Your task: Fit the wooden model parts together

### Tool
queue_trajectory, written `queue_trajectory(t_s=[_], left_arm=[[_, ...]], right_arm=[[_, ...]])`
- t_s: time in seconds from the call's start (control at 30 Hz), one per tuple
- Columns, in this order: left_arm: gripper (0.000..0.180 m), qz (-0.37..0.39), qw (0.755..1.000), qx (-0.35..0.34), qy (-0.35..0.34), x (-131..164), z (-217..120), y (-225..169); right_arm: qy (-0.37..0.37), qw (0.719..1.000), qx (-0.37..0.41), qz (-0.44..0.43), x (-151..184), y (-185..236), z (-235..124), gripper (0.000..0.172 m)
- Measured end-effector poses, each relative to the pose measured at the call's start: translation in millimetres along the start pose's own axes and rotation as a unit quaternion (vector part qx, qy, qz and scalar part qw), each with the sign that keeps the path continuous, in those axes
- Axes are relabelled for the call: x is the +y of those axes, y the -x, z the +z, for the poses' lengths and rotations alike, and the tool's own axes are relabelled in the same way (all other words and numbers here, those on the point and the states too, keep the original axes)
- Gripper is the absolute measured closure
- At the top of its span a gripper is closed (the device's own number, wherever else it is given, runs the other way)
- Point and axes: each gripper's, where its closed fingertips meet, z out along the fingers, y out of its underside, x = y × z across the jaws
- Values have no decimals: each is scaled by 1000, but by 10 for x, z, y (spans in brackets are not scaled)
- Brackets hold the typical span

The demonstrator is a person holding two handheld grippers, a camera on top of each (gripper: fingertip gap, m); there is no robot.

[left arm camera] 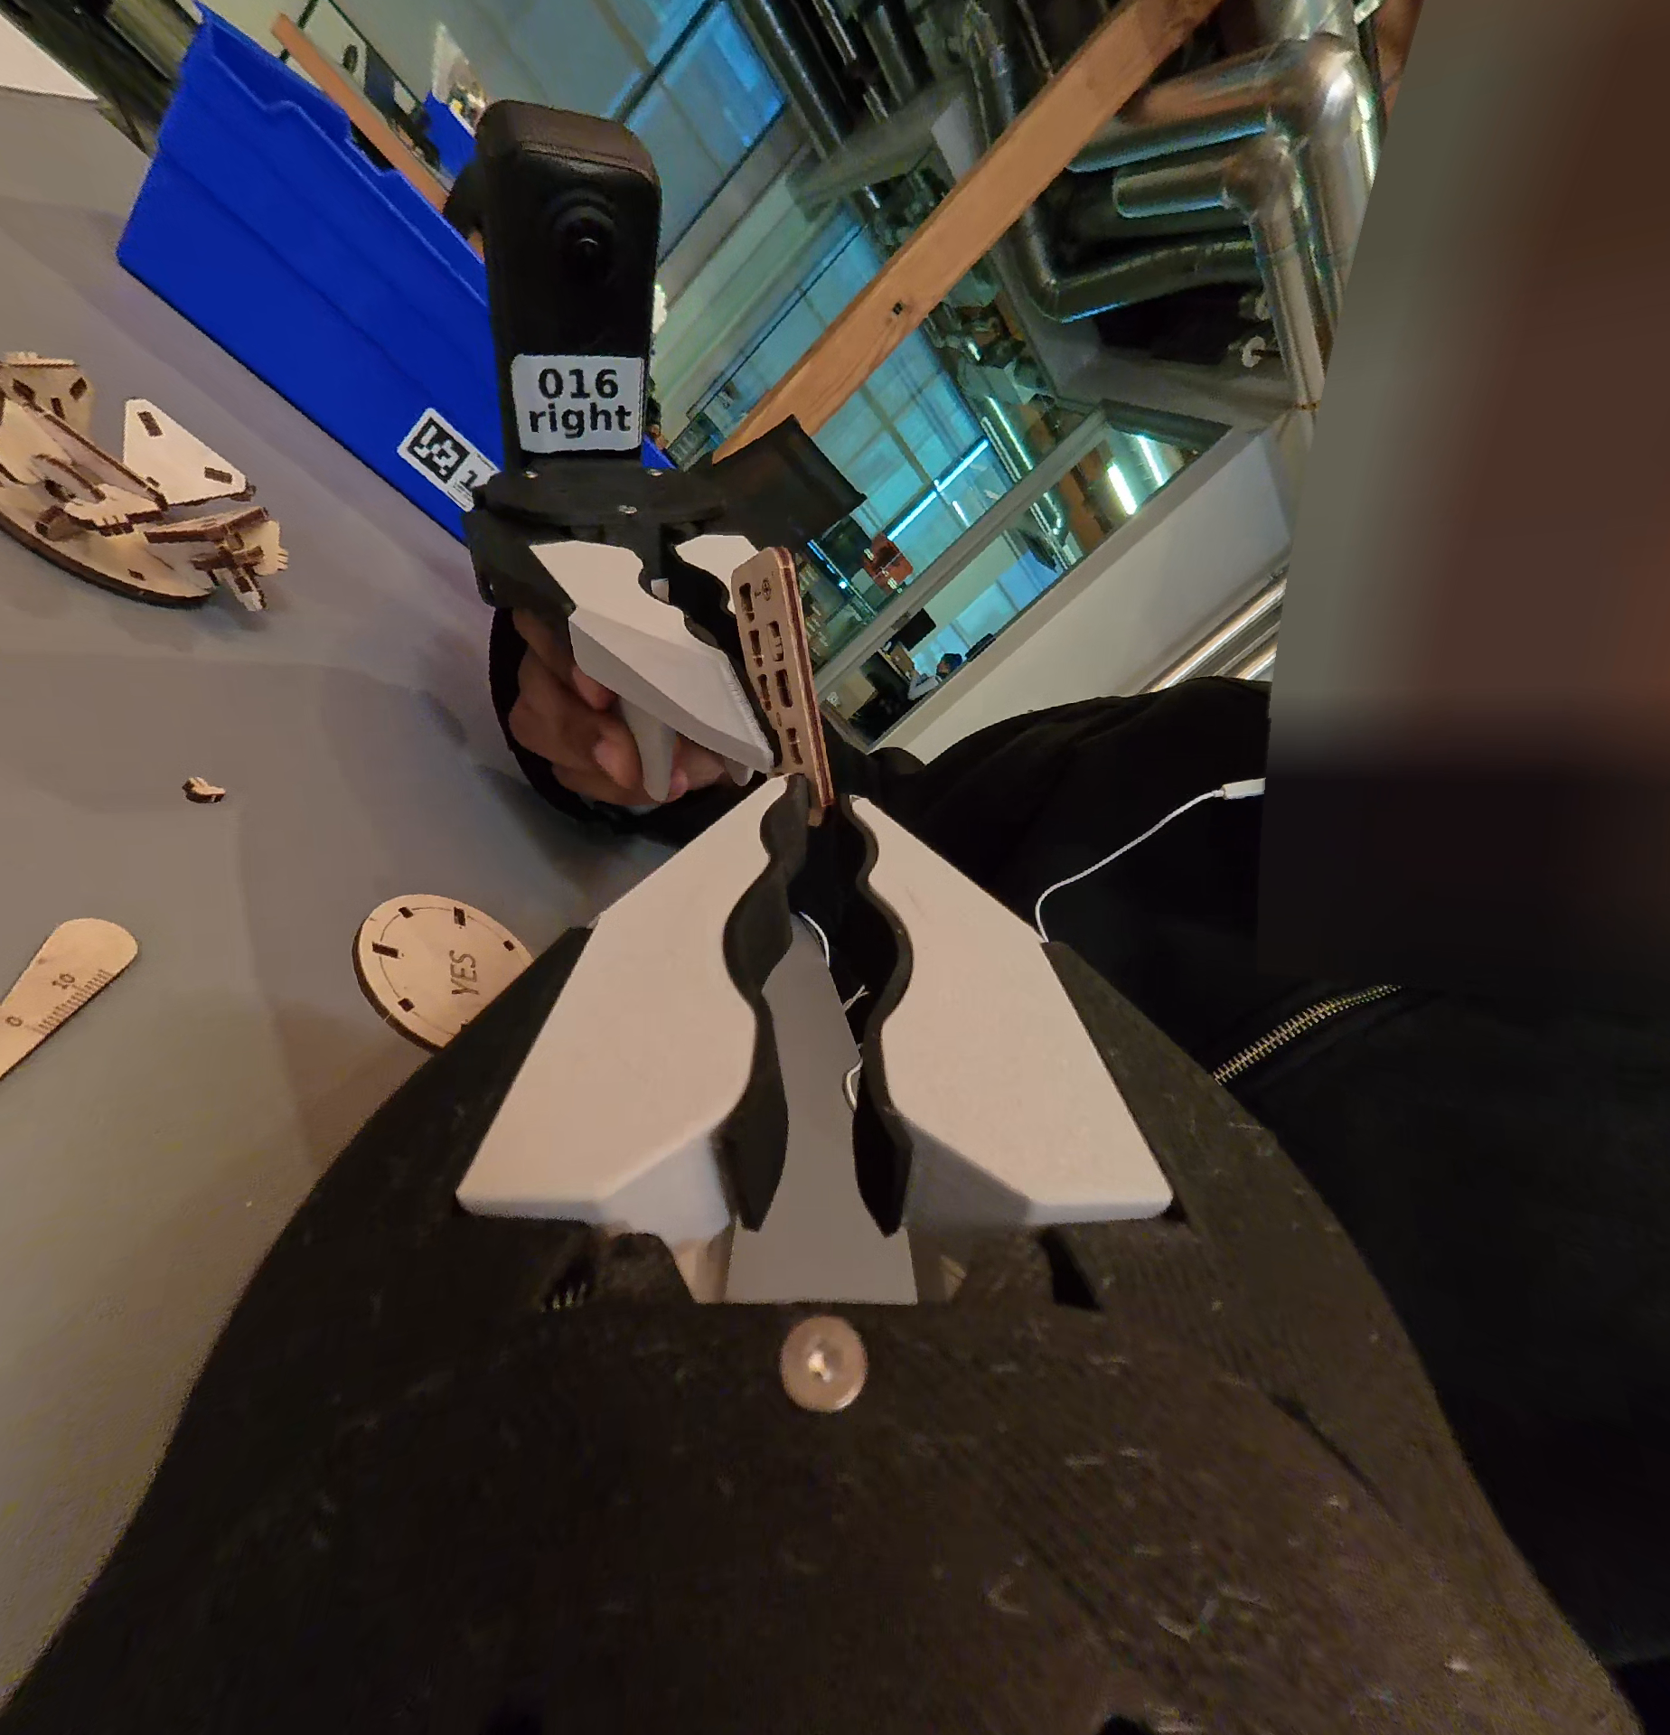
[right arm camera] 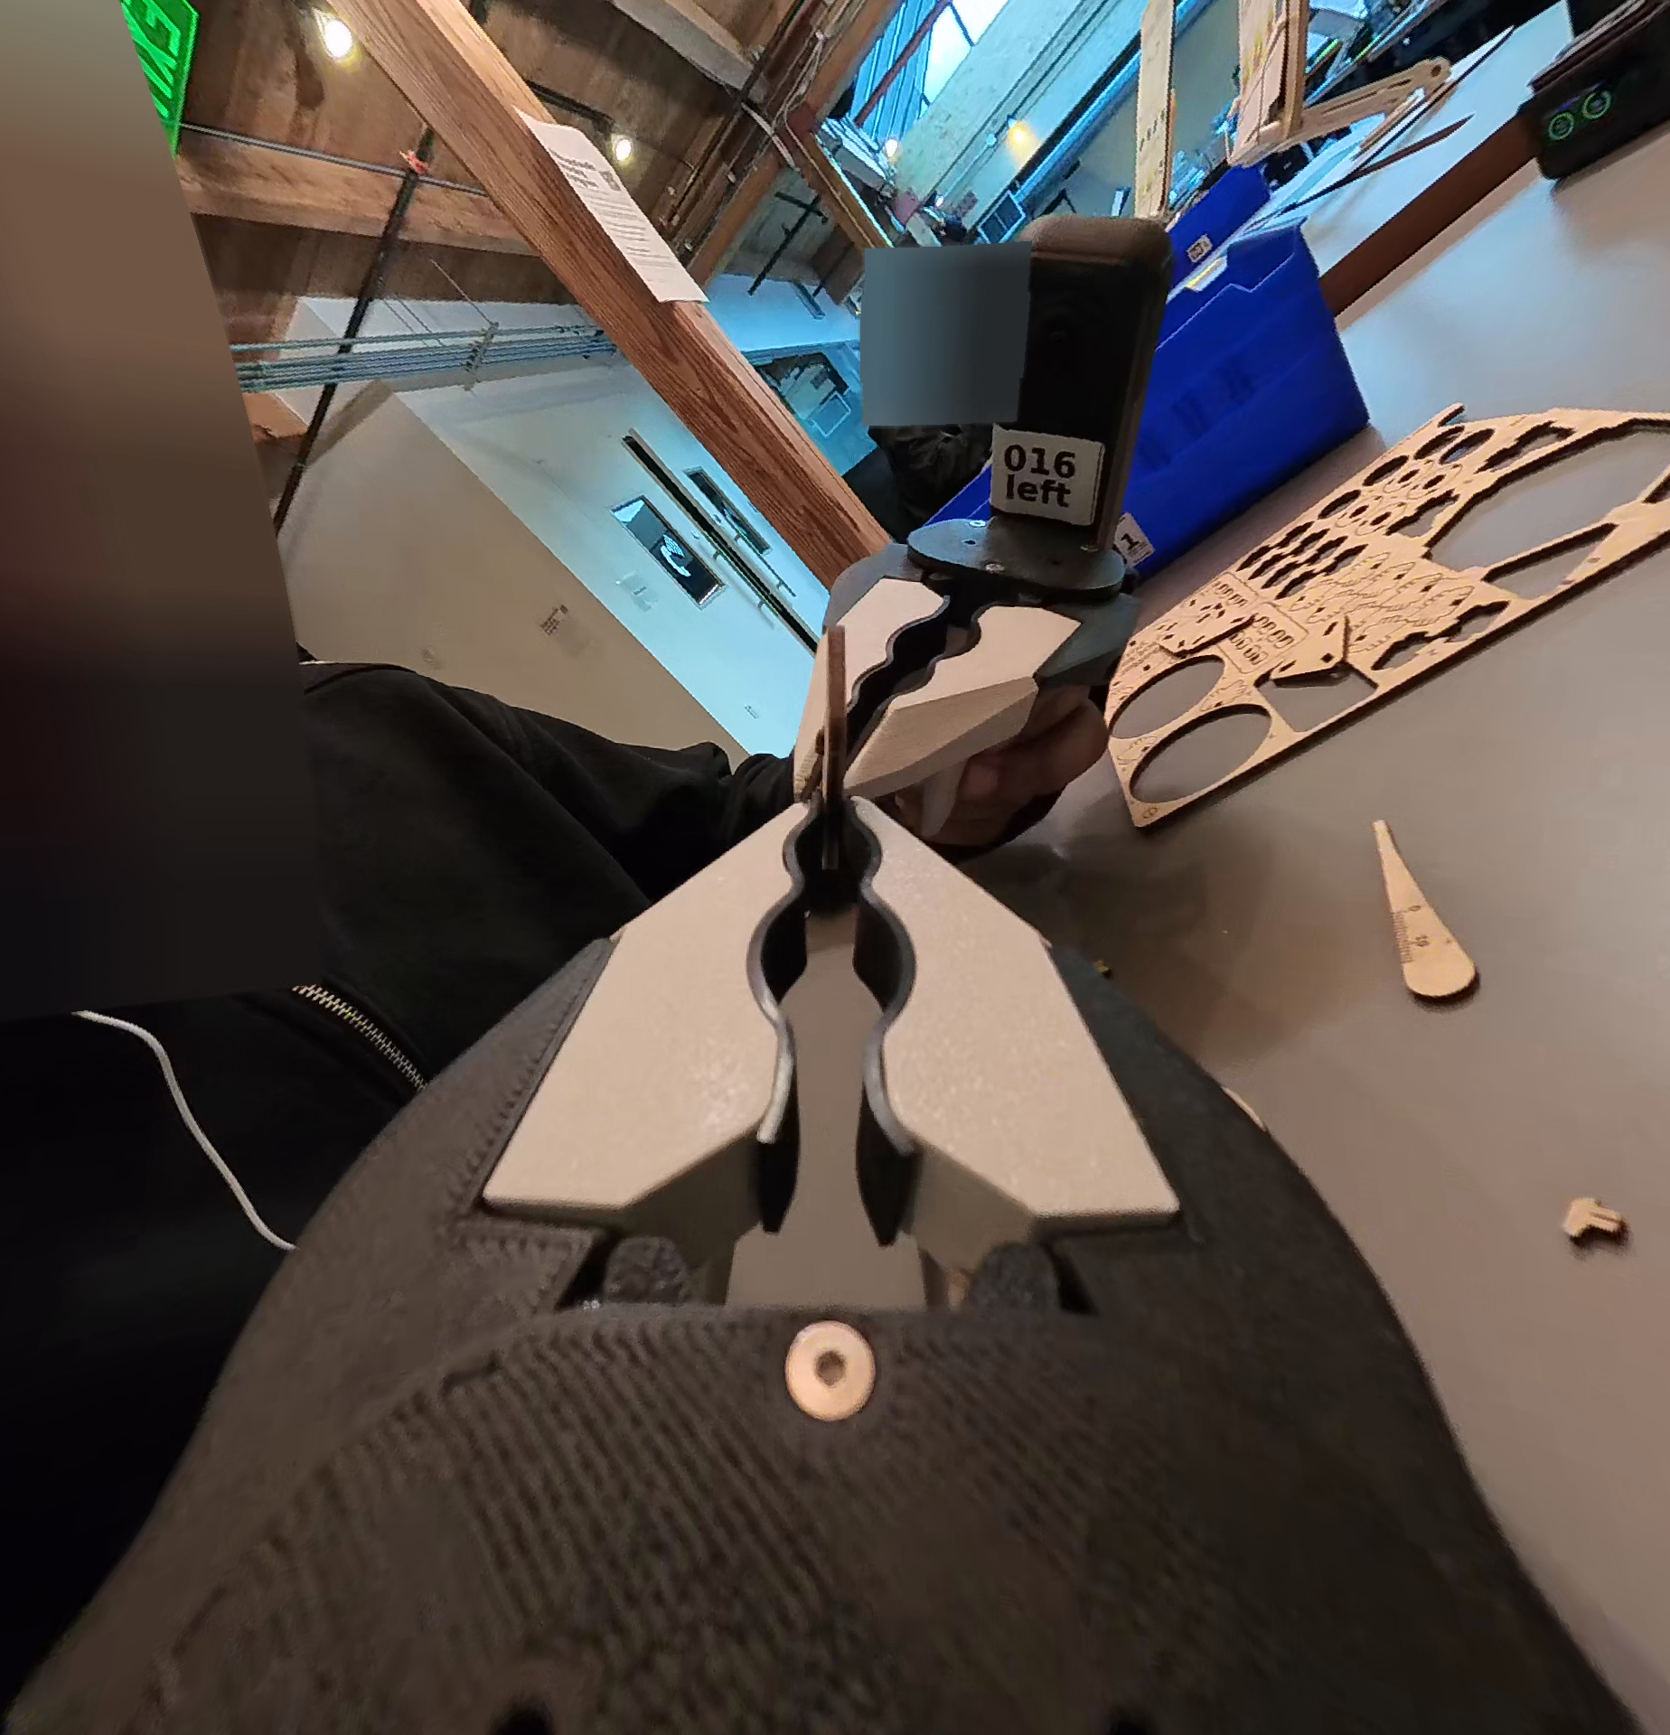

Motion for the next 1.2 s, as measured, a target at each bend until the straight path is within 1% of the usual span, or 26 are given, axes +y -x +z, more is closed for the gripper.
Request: queue_trajectory(t_s=[0.47,0.67,0.8,0.97,1.2], left_arm=[[178,8,1000,3,0,15,3,-12],[178,36,999,-21,-9,-29,-11,31],[179,26,998,-35,-34,-99,-29,100],[180,14,998,-40,-47,-118,-36,161],[180,46,995,-83,-37,-107,-26,211]], right_arm=[[-13,999,-27,26,-2,5,1,172],[-19,1000,15,-14,-45,-35,-8,171],[-39,996,55,-51,-110,-96,-32,171],[-31,993,93,-64,-106,-179,-46,162],[-16,987,131,-96,-84,-231,-38,160]])
